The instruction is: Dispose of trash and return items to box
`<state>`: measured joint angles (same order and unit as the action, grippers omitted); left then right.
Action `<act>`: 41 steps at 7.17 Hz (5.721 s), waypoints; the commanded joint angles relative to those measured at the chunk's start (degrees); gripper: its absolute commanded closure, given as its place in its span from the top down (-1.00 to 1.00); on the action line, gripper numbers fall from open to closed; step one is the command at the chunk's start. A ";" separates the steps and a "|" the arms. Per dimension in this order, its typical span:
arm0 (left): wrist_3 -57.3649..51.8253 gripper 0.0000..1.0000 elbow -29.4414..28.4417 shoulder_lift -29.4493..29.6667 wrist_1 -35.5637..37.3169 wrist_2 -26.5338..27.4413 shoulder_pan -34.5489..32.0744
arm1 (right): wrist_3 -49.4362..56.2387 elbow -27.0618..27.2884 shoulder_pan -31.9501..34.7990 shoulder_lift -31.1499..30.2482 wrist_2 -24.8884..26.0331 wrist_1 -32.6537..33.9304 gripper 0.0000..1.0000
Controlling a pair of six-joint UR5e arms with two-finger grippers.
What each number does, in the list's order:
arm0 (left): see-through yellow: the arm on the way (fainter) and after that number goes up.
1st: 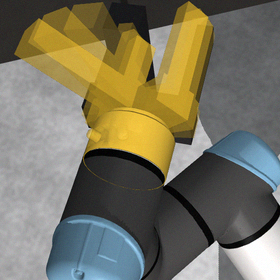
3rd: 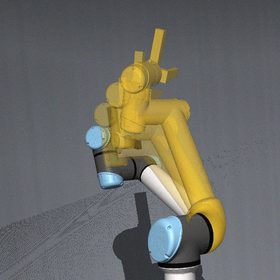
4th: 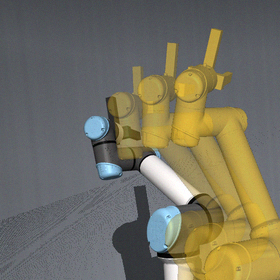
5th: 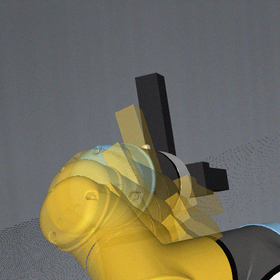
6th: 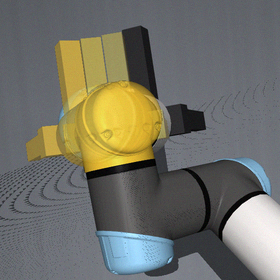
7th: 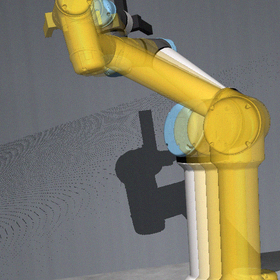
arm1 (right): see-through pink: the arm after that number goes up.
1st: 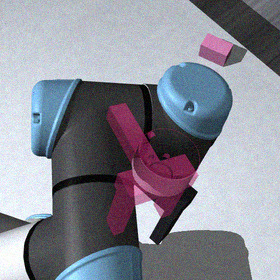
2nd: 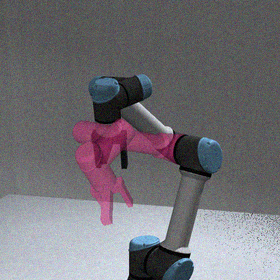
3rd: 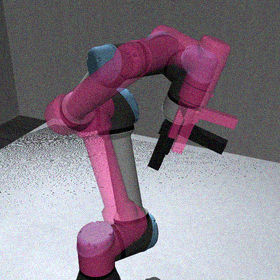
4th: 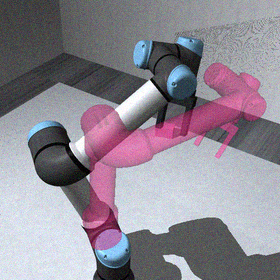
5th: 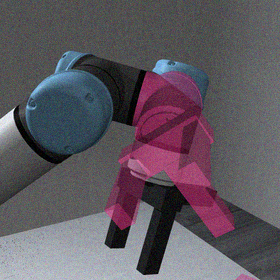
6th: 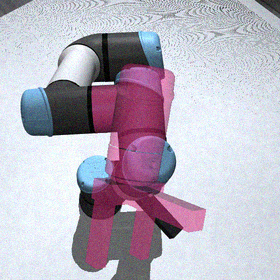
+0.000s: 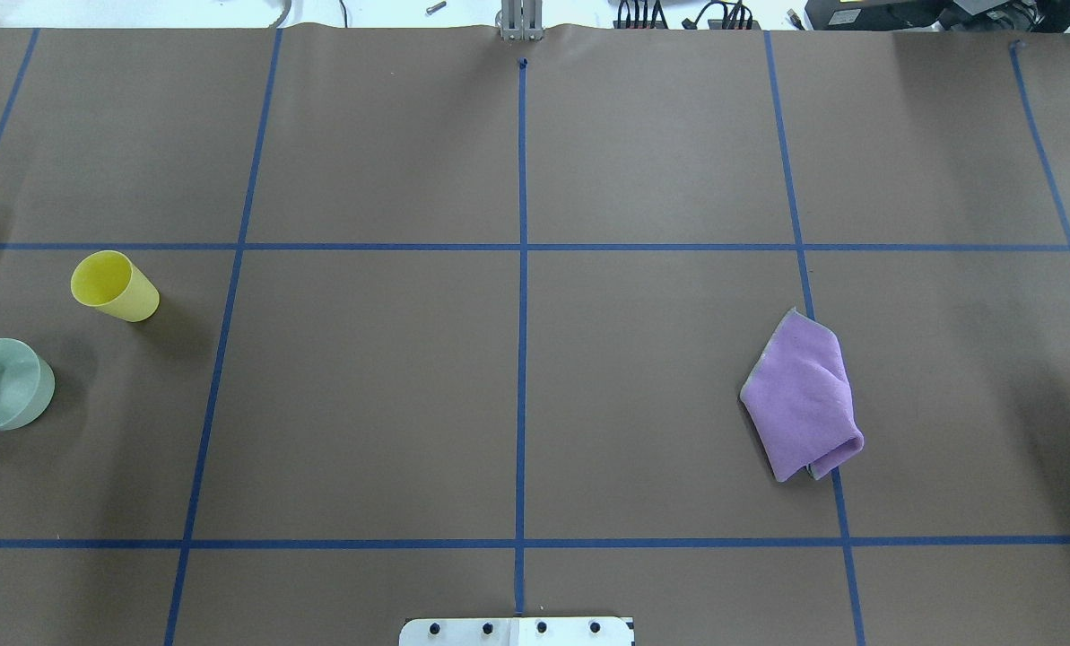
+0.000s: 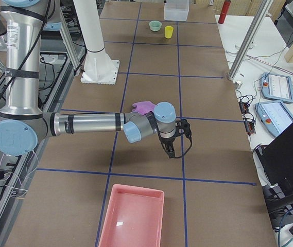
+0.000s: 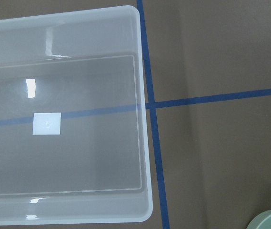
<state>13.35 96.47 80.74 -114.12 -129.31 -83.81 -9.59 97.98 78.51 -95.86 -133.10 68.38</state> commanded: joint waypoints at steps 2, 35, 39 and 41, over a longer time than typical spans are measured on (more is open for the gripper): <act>0.10 0.96 1.01 0.04 -2.68 -0.94 0.75 | -0.25 0.72 0.33 0.24 -0.23 -0.01 1.00; -31.15 -1.00 -23.63 20.22 9.00 -5.51 -8.11 | -8.61 0.11 -5.21 3.13 0.74 -0.62 1.00; -28.93 -1.00 -39.99 23.05 -1.57 -5.78 -7.51 | -8.61 0.20 -6.70 3.14 0.57 -0.62 1.00; -22.78 -1.00 -42.76 23.06 -7.33 -5.95 -5.85 | -8.61 0.20 -6.79 3.14 0.57 -0.62 1.00</act>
<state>-12.83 55.81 103.63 -117.91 -135.19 -90.91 -18.19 98.16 71.78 -92.73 -132.52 67.77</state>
